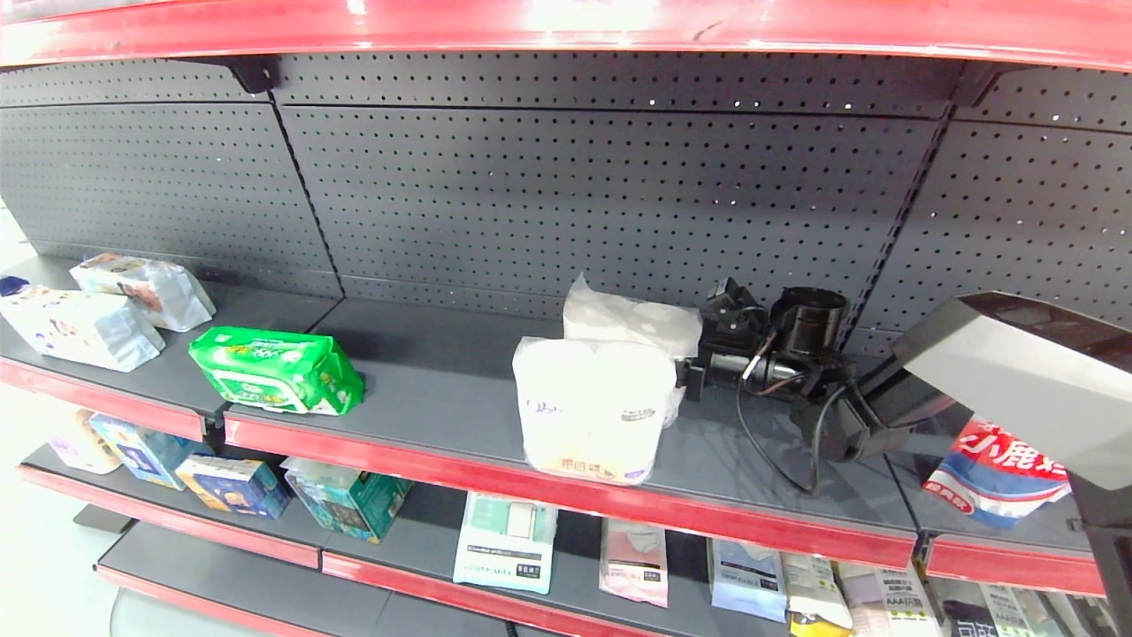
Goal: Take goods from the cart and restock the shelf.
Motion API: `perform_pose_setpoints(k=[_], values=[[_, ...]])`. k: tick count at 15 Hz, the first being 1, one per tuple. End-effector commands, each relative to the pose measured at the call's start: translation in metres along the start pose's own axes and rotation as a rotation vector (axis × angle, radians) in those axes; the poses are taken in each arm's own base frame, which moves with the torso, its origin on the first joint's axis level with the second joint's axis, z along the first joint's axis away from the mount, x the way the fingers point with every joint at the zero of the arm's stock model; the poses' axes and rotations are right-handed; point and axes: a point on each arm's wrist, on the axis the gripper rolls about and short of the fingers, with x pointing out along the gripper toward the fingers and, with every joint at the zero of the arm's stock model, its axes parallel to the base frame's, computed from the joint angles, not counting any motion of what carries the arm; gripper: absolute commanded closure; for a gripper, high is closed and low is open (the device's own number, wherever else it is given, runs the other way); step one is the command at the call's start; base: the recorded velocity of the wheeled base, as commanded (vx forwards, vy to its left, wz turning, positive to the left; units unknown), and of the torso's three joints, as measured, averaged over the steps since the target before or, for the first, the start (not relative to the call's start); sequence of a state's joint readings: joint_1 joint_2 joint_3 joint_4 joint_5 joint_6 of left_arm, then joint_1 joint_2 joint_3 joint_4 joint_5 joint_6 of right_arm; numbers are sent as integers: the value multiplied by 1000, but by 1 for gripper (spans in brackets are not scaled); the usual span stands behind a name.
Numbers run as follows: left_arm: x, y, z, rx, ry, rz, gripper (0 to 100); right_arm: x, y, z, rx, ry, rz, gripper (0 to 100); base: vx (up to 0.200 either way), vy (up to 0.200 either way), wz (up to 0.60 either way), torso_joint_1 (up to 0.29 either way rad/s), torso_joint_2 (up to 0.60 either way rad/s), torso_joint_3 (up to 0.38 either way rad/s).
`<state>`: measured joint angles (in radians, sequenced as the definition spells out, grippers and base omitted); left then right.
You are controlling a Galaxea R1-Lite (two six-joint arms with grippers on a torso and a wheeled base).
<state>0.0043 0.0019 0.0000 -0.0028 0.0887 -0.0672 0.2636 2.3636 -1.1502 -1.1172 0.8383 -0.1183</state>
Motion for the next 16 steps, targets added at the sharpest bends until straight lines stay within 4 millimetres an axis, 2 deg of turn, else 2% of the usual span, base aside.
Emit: perform_pose_setpoints(k=[1,6,7,16], values=[[0,0,0,0,-1,1,0,2,0,4,-11,-10,3,100,0,0,0,0,0,0],[0,0,0,0,-1,1,0,3,1,7,-19,-15,5,100,0,0,0,0,0,0],[0,0,0,0,-1,1,0,2,1,8,-17,-15,4,0,0,0,0,0,0,0],[0,0,0,0,-1,1,0,-5,4,34,-27,-45,-27,0,0,0,0,0,0,0]])
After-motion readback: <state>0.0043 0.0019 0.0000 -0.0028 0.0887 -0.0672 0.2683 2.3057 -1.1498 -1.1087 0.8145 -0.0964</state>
